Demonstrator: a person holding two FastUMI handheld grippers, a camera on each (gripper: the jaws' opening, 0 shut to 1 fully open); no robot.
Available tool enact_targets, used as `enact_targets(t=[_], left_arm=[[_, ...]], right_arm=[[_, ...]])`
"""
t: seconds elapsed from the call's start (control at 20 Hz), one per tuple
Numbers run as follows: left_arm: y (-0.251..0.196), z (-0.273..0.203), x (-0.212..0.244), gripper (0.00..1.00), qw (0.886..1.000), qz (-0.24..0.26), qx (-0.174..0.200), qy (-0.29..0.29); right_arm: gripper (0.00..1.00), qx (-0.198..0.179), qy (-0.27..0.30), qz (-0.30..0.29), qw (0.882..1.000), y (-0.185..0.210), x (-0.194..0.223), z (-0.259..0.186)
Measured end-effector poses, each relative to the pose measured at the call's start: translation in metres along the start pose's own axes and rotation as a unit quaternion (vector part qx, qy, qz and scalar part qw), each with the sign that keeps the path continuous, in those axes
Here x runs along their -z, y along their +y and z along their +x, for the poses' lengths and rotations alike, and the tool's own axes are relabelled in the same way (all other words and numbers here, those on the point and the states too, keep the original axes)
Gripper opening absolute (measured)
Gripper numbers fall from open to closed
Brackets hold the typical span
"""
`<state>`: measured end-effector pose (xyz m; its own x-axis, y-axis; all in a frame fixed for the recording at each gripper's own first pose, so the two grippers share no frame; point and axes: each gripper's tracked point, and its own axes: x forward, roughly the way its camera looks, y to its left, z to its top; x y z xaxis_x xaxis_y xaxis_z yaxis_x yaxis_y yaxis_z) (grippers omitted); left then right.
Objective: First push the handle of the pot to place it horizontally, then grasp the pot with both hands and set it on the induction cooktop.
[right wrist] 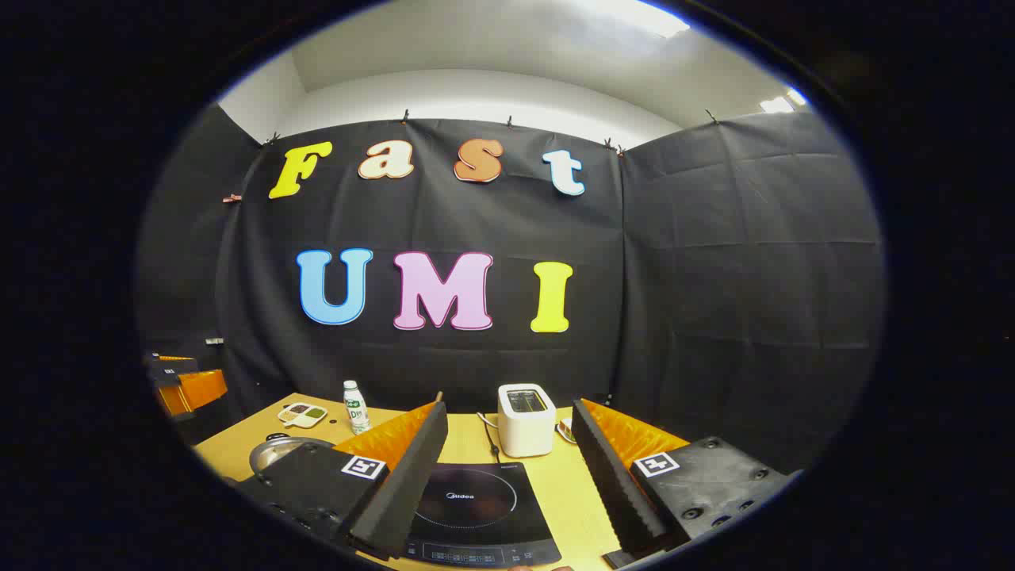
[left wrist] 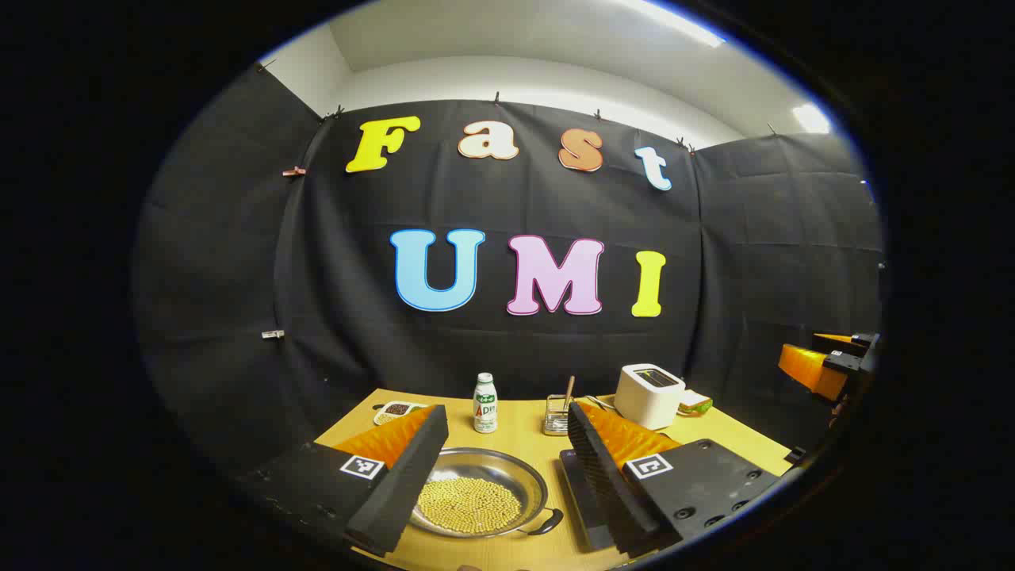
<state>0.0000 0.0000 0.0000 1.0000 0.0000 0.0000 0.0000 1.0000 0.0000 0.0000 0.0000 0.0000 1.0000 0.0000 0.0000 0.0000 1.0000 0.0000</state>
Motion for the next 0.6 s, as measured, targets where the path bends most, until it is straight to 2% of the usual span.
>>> enact_targets(t=[0.15, 0.2, 0.35, 0.6], left_arm=[[0.002, -0.002, 0.001, 0.92, 1.000, 0.011, 0.000, -0.005], [0.001, -0.002, 0.006, 0.95, 1.000, 0.011, 0.001, -0.001], [-0.002, -0.003, 0.009, 0.95, 1.000, -0.006, 0.008, 0.004], [0.003, -0.003, 0.016, 0.95, 1.000, -0.006, 0.004, 0.010]], right_arm=[[0.99, 0.006, 0.002, 0.003, 1.000, -0.001, 0.003, 0.002], [0.98, 0.006, 0.003, 0.005, 1.000, 0.000, 0.003, 0.001], [0.98, 0.004, 0.005, 0.008, 1.000, 0.002, 0.005, 0.000], [0.98, 0.000, 0.009, 0.006, 1.000, 0.008, 0.010, 0.000]])
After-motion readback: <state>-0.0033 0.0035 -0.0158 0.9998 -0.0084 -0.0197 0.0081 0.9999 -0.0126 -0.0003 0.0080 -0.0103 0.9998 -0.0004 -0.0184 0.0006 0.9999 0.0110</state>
